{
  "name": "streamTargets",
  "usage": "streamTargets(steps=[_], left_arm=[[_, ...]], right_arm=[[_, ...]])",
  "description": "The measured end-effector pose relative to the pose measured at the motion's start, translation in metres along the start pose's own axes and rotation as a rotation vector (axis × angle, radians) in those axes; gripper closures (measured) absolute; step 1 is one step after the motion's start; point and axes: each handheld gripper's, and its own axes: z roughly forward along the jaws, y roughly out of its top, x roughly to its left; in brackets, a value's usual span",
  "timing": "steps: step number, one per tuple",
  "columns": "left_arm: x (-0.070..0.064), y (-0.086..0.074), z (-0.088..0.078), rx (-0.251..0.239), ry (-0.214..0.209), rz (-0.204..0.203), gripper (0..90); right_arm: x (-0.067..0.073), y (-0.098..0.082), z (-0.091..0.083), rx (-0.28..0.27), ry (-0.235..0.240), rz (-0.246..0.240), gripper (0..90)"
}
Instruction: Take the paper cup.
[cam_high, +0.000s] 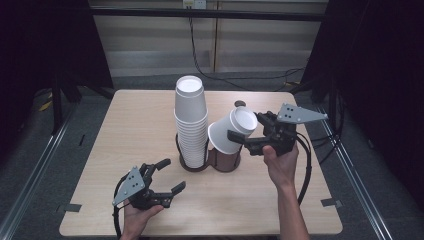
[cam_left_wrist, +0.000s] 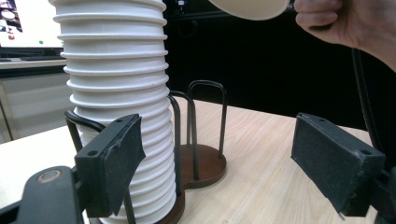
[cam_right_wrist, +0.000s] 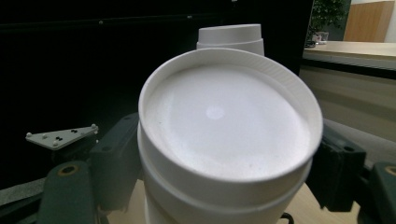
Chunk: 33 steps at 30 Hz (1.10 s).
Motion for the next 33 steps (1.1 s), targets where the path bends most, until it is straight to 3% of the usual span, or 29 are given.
streamTargets(steps=[14, 21, 33], left_arm=[[-0.003, 0.001, 0.004, -0.002, -0.043, -0.004, 16.2], [-0.012, 0.004, 0.015, -0.002, -0.08, 0.033, 16.2], [-0.016, 0.009, 0.02, -0.016, -0.132, 0.059, 15.4]], right_arm=[[0.008, -0.031, 0.001, -0.015, 0.031, 0.027, 22.5], [0.014, -0.052, 0.004, -0.028, 0.066, 0.033, 22.5], [0.025, -0.077, 0.017, 0.021, 0.104, 0.049, 22.5]])
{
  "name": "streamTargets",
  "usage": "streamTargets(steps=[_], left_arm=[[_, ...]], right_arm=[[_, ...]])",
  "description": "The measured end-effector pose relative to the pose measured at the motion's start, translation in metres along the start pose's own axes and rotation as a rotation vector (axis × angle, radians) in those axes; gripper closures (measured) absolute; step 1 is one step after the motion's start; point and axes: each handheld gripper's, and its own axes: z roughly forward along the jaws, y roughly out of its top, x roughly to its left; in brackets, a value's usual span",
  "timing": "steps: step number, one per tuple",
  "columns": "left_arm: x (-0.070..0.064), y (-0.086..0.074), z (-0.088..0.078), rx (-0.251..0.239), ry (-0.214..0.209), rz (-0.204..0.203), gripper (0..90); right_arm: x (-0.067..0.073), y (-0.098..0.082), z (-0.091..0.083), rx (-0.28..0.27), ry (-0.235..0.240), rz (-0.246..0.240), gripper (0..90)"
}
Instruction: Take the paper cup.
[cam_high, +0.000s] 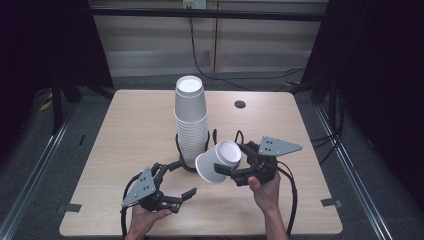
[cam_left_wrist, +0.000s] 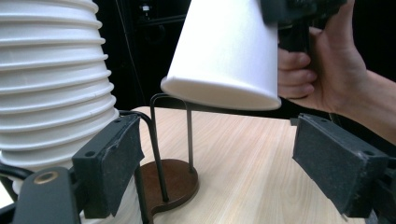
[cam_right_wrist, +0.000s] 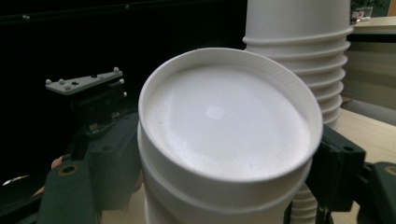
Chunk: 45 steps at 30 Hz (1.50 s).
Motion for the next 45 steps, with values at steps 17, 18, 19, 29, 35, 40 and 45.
streamTargets(steps=[17, 18, 19, 29, 35, 40, 45], left_arm=[[0.0, -0.004, 0.007, 0.028, -0.035, 0.011, 15.3], [0.0, -0.004, 0.008, 0.03, -0.043, 0.011, 15.3], [0.0, -0.004, 0.008, 0.03, -0.043, 0.011, 15.5], [-0.002, -0.009, 0.018, 0.059, -0.082, 0.006, 12.1], [-0.002, -0.011, 0.022, 0.085, -0.1, 0.001, 10.4], [0.0, -0.013, 0.025, 0.091, -0.121, -0.021, 9.7], [0.001, -0.015, 0.026, 0.097, -0.126, -0.038, 12.2]], right_arm=[[0.007, -0.025, 0.026, 0.08, 0.078, 0.025, 22.5], [0.008, -0.026, 0.027, 0.081, 0.084, 0.026, 22.5], [0.008, -0.026, 0.027, 0.081, 0.084, 0.026, 22.5], [0.01, -0.027, 0.037, 0.108, 0.108, 0.033, 22.6], [0.012, -0.029, 0.044, 0.117, 0.129, 0.032, 22.5], [0.014, -0.029, 0.048, 0.118, 0.137, 0.027, 22.6], [0.015, -0.031, 0.051, 0.117, 0.14, 0.026, 22.6]])
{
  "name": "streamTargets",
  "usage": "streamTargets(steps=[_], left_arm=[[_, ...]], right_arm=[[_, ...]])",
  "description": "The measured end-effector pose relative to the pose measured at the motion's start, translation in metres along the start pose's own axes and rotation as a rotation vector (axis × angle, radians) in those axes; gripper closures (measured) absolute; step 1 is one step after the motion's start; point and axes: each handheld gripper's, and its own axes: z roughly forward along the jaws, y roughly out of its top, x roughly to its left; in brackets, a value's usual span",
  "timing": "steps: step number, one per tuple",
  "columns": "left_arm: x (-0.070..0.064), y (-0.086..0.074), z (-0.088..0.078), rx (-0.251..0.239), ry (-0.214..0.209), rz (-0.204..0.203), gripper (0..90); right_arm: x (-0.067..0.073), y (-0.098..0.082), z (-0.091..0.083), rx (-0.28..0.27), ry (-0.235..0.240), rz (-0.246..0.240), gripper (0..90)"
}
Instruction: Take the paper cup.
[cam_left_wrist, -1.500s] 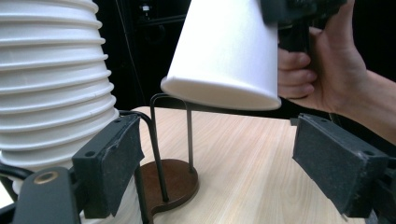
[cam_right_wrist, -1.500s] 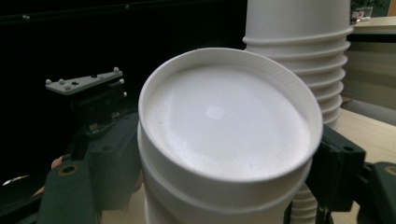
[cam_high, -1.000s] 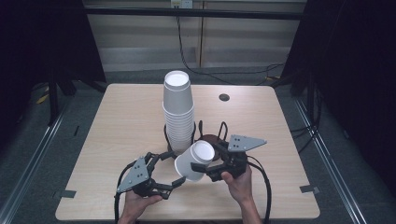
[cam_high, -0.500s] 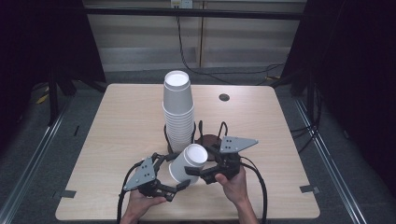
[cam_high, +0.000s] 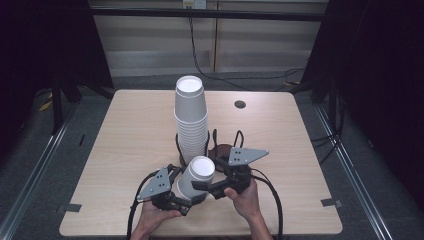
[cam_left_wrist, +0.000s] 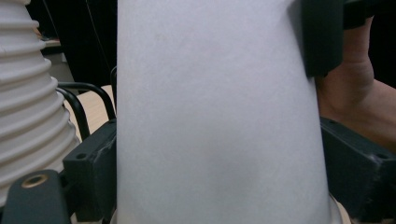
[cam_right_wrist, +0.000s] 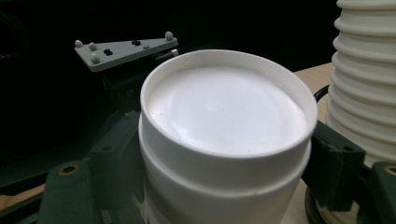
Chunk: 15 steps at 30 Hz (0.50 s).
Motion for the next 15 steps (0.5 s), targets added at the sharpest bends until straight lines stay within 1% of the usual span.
streamTargets(steps=[2, 4, 5, 8, 10, 11, 13, 15], left_arm=[[-0.0002, -0.0003, 0.0002, 0.01, 0.008, 0.003, 13.3], [-0.001, 0.0002, 0.0001, 0.013, 0.0, 0.004, 14.2], [-0.0012, 0.0003, 0.0002, 0.006, 0.004, 0.0, 14.6], [0.0, 0.0008, -0.0007, -0.001, -0.011, -0.021, 15.1], [0.0016, 0.0008, -0.0016, 0.006, -0.01, -0.038, 15.2], [0.0024, 0.0005, -0.0025, 0.017, -0.002, -0.035, 15.3], [0.003, 0.0005, -0.0043, 0.025, 0.0, -0.032, 15.3], [0.0033, 0.0008, -0.0056, 0.029, 0.001, -0.028, 15.5]], right_arm=[[-0.0009, -0.0001, 0.0, 0.006, 0.002, 0.0, 22.2], [-0.001, 0.0006, -0.0003, 0.016, 0.006, -0.005, 21.7], [-0.0006, 0.0008, -0.0007, 0.015, 0.006, -0.005, 21.4], [0.0001, 0.0009, -0.001, 0.006, 0.004, -0.009, 20.5], [0.0006, 0.0008, -0.0009, -0.002, -0.004, -0.01, 17.8], [0.0007, 0.0009, -0.0008, -0.003, -0.006, -0.011, 16.8], [0.0007, 0.0007, -0.0008, -0.014, -0.008, -0.019, 16.2], [-0.0002, 0.0009, -0.0009, -0.017, -0.011, -0.019, 13.4]])
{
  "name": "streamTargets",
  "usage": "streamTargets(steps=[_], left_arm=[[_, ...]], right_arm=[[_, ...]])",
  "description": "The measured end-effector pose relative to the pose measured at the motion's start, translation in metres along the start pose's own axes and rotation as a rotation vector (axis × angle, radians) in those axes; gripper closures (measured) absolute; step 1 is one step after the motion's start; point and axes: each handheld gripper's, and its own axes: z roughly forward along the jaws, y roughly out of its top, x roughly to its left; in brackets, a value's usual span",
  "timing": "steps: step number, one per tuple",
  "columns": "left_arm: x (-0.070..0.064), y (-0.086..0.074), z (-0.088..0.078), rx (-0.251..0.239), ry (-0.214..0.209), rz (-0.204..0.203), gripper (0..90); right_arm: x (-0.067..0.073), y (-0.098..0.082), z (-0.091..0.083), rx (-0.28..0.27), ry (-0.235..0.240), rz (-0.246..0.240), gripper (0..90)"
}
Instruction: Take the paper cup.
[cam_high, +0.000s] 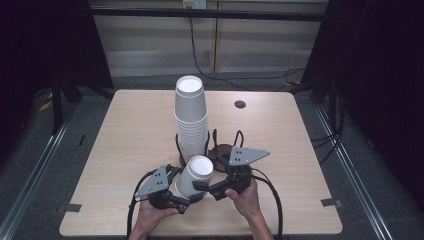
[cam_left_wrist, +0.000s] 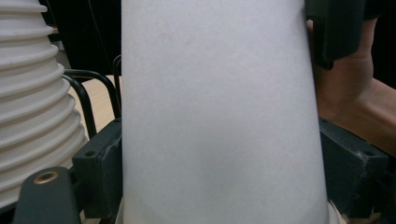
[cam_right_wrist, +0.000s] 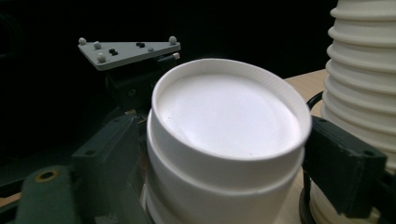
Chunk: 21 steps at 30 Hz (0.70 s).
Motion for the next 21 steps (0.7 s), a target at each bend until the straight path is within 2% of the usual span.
streamTargets(steps=[3, 8, 10, 11, 16, 18, 21], left_arm=[[0.001, 0.0, 0.0, 0.009, 0.0, 0.002, 15.7], [0.005, -0.001, -0.001, 0.045, 0.009, -0.011, 15.8], [0.007, 0.0, -0.002, 0.063, 0.008, -0.019, 15.9], [0.008, 0.001, -0.003, 0.077, 0.011, -0.002, 15.9], [0.01, 0.005, -0.006, 0.117, 0.017, 0.031, 16.0], [0.012, 0.005, -0.007, 0.114, 0.008, 0.021, 16.0], [0.014, 0.003, -0.006, 0.154, 0.007, 0.031, 16.0]], right_arm=[[-0.001, -0.002, -0.005, -0.038, -0.006, 0.012, 13.5], [-0.004, -0.008, -0.014, -0.048, -0.032, 0.024, 13.3], [-0.004, -0.011, -0.017, -0.042, -0.04, 0.03, 13.2], [-0.005, -0.012, -0.019, -0.037, -0.042, 0.032, 13.2], [-0.003, -0.014, -0.023, 0.003, -0.066, 0.019, 13.3], [-0.002, -0.015, -0.026, 0.011, -0.066, 0.02, 13.3], [-0.003, -0.017, -0.027, 0.042, -0.073, 0.016, 13.2]])
